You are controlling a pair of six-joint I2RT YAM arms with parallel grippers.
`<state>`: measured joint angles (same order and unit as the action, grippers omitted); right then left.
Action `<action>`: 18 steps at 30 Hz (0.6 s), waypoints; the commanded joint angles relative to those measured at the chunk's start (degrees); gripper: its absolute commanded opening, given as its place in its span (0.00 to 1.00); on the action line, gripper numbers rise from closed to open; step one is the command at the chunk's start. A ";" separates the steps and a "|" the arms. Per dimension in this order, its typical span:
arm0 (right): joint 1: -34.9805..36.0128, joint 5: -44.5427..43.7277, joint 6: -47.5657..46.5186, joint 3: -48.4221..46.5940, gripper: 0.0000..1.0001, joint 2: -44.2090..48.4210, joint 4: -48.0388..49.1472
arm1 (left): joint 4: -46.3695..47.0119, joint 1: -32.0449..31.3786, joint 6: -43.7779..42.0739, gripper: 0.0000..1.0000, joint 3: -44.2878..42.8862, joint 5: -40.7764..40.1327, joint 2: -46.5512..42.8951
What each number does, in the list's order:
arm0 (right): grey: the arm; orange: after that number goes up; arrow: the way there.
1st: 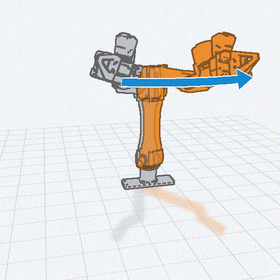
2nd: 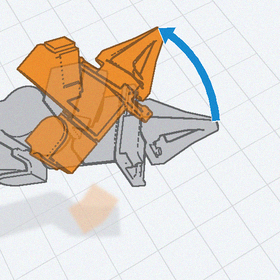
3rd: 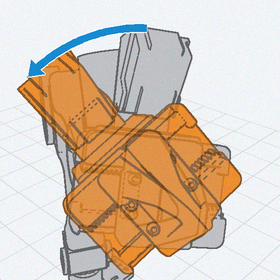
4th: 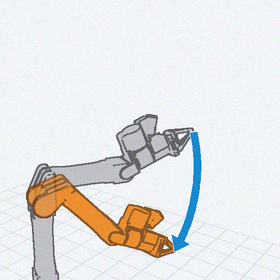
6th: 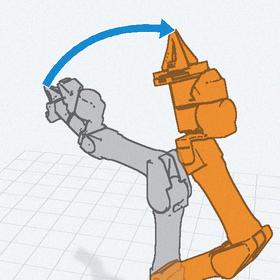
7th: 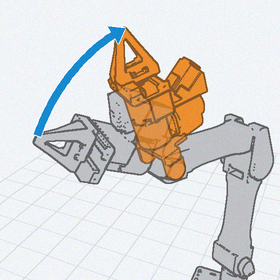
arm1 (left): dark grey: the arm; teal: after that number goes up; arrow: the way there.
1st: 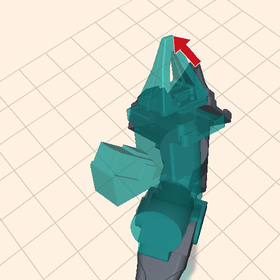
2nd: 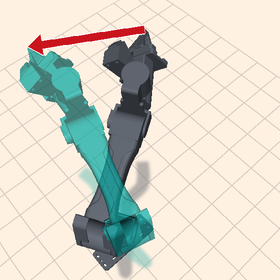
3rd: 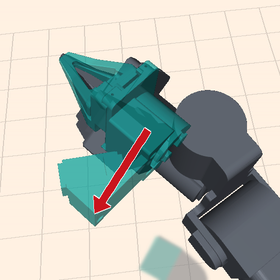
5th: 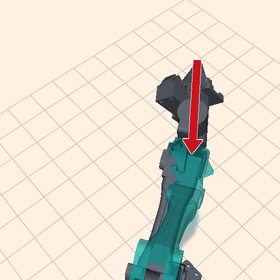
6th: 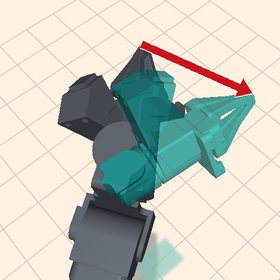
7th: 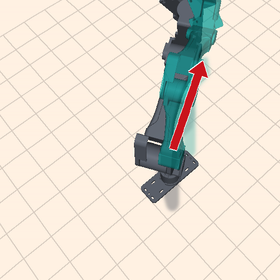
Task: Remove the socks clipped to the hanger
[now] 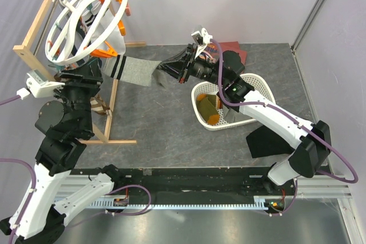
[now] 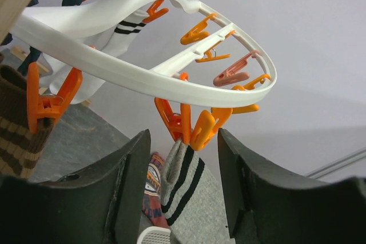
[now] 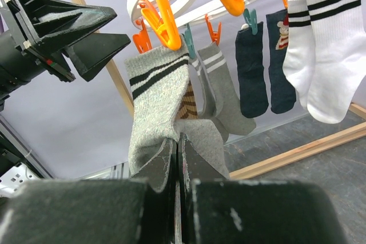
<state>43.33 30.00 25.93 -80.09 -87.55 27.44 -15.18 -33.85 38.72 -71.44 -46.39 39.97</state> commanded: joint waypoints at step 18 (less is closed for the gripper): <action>0.00 1.91 1.40 1.70 0.00 4.14 4.64 | -2.05 0.01 9.18 0.59 -1.69 0.60 3.45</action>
<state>43.33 30.22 26.87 -78.87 -86.21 29.08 -17.69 -33.85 45.15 -72.18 -43.48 41.65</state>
